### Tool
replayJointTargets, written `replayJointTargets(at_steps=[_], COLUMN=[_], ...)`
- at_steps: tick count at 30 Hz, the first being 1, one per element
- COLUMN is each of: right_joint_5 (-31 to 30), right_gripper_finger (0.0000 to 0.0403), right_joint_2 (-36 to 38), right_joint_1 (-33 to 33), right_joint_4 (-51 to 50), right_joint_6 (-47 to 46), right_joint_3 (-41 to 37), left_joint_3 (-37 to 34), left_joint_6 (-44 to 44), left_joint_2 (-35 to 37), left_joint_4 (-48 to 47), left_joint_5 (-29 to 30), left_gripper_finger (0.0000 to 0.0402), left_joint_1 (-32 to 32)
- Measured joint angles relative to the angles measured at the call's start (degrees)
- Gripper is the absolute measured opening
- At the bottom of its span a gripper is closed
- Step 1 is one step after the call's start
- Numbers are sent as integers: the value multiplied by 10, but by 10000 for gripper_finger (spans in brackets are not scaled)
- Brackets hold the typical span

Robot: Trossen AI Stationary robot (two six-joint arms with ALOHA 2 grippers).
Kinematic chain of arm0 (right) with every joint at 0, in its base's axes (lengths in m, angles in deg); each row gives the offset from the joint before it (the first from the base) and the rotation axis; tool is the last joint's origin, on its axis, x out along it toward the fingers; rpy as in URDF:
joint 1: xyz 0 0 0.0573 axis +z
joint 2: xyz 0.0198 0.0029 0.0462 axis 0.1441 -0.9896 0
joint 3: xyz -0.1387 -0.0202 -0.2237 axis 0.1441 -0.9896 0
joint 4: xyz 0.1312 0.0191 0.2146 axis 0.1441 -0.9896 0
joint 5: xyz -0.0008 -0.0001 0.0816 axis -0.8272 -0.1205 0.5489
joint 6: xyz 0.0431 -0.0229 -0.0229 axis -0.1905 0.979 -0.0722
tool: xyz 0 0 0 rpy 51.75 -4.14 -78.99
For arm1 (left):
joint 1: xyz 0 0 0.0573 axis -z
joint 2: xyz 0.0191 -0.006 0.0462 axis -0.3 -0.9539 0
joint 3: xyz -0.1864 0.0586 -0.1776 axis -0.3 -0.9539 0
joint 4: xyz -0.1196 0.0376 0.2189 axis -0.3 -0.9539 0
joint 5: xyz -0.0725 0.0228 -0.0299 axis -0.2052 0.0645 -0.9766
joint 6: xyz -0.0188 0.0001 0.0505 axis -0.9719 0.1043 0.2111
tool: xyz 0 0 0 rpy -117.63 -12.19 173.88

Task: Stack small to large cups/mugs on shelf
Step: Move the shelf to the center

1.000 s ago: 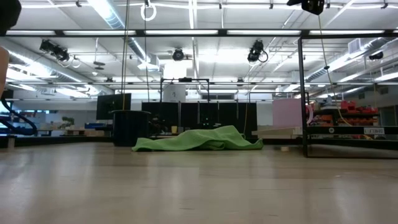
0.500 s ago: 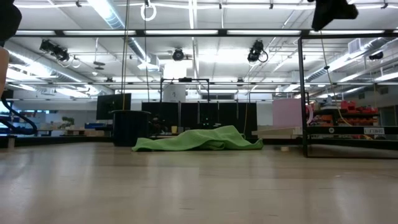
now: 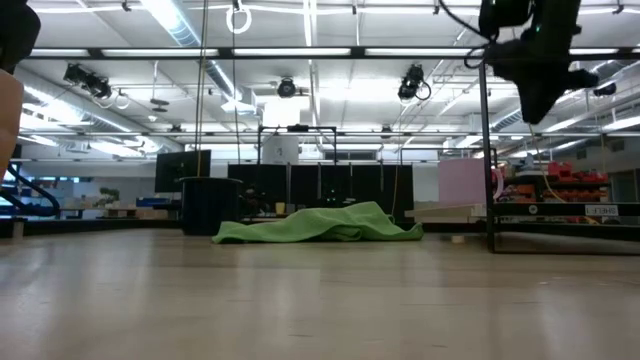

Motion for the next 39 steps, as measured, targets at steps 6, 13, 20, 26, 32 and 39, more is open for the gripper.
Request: replayJointTargets(at_steps=[6, 13, 20, 26, 32, 39], right_joint_5=[30, 48, 48, 46, 31, -1], right_gripper_finger=[74, 73, 49, 6, 6, 3], right_joint_2=[0, 0, 0, 0, 0, 0], right_joint_1=[-74, -119, -140, -145, -145, -145], right_joint_4=[72, 128, 146, 156, 156, 156], right_joint_6=[6, -9, -9, -27, -59, -107], right_joint_3=[-72, -136, -164, -166, -166, -166], left_joint_3=[0, 0, 0, 0, 0, 0], left_joint_6=[1, 1, 0, 0, 0, 0], left_joint_2=[0, 0, 1, 1, 1, 1], left_joint_4=[0, 0, 0, 0, 0, 0], left_joint_5=[1, 2, 2, 4, 12, 15], left_gripper_finger=[52, 53, 51, 52, 52, 51], left_joint_1=[0, 0, 0, 0, 0, 0])
